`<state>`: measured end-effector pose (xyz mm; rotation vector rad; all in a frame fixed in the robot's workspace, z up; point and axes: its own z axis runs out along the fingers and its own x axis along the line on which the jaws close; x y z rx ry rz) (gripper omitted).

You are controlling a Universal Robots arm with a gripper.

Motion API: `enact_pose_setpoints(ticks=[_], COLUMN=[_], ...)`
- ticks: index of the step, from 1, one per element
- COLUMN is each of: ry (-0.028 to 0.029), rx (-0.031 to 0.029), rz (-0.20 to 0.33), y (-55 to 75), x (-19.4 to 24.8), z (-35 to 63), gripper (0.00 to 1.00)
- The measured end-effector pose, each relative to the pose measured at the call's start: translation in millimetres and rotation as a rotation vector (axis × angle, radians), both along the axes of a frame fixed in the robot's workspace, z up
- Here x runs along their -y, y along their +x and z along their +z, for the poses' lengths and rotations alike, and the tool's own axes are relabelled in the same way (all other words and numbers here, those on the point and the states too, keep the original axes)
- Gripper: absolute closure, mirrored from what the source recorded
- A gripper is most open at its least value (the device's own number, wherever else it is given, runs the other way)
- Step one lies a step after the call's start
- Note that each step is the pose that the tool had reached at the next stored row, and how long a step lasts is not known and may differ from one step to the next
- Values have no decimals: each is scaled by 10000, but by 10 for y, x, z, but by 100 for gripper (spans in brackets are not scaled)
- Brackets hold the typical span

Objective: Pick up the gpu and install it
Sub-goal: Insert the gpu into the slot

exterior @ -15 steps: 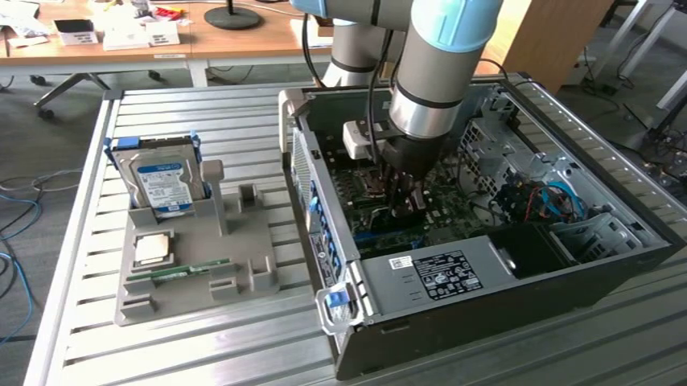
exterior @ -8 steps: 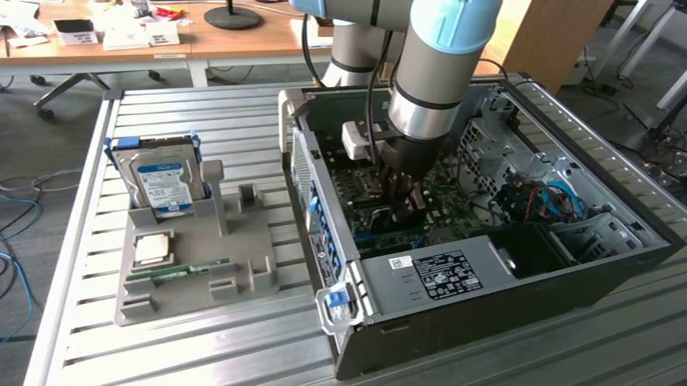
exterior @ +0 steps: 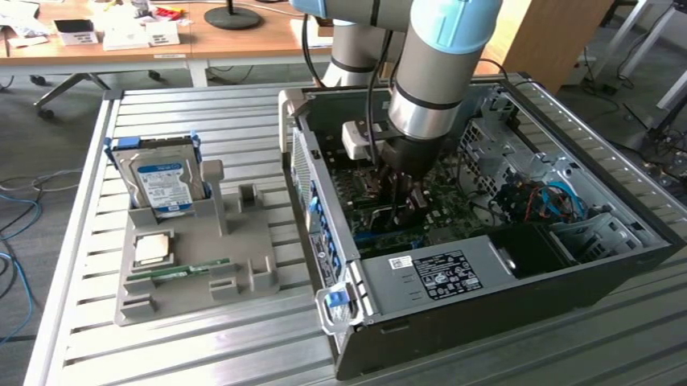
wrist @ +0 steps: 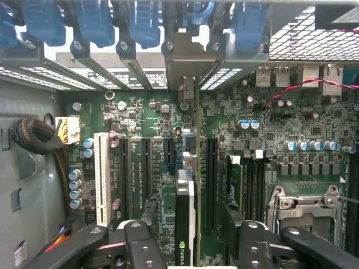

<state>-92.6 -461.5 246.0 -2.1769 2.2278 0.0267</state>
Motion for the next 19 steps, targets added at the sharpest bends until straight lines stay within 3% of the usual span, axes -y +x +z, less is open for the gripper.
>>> enact_pose_setpoints(ticks=[3, 9, 19], ry=[-1, 0, 19], rx=[-1, 0, 1], rz=[-1, -1, -1], y=[-1, 0, 0], x=[0, 0, 0], z=[17, 153, 516], gripper=[43, 43, 43])
